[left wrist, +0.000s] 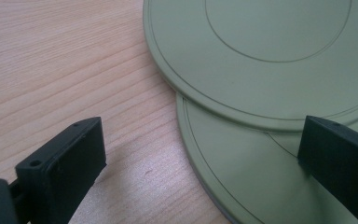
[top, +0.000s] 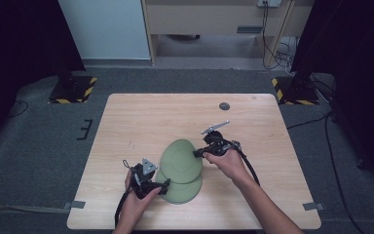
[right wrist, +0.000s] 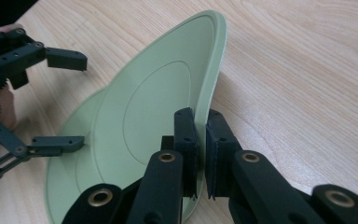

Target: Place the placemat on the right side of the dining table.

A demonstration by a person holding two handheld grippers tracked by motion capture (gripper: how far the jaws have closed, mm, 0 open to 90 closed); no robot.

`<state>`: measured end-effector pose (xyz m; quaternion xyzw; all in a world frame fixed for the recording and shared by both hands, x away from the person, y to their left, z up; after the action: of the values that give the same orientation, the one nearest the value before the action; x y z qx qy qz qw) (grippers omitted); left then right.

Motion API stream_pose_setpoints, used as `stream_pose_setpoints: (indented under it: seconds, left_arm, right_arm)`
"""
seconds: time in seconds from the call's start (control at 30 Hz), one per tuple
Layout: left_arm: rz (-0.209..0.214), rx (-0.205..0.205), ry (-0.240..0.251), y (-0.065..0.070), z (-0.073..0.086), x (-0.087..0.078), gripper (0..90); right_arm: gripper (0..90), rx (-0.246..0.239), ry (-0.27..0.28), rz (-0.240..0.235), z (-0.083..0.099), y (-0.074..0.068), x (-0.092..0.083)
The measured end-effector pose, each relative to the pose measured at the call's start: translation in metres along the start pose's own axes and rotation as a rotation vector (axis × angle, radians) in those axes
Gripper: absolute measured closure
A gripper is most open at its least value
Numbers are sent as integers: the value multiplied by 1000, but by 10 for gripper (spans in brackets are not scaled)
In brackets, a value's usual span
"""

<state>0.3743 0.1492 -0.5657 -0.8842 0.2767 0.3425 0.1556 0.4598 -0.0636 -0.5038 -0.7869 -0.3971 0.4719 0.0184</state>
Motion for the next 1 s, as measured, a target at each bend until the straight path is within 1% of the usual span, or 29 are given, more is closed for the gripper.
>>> stream_pose_setpoints:
  seconds: [0.07,0.13,0.2,0.27,0.37,0.63,0.83,0.87,1.0]
  left_arm:
    - [11,-12,1,-1,1,1,2]
    - [24,-34,3,-2,2,1,2]
    - [35,-54,3,-3,3,2,2]
    - [42,-64,3,-3,3,2,1]
    - [42,-63,4,-3,3,2,0]
    - [40,-66,11,-3,4,2,1]
    - [41,-66,11,-3,4,2,0]
    - [42,-66,11,-3,4,2,0]
    - [41,-66,12,-3,4,2,0]
  right_arm:
    - [855,11,10,-24,-1,-1,-4]
    - [856,19,22,-46,-3,-2,-9]
    - [856,20,33,-54,-3,-2,-14]
    - [856,26,42,-60,-4,-3,-19]
    - [857,23,49,-69,-5,-7,-25]
    - [857,-5,64,-61,-12,-16,-37]
    - [858,-4,75,-63,-14,-22,-42]
    - [858,-10,78,-63,-15,-22,-43]
    - [858,-4,89,-64,-20,-25,-46]
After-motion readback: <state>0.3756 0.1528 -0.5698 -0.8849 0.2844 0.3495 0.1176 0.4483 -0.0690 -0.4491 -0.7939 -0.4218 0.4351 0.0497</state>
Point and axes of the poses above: each handheld gripper's, and its own axes: x roughly forward along the jaws, z roughly out of its underside, y roughly to its right, the point moved 5 cm from there along x, roughly forward along the jaws, and after that the axes turned 8 degrees about x, right-handed, at the moved point
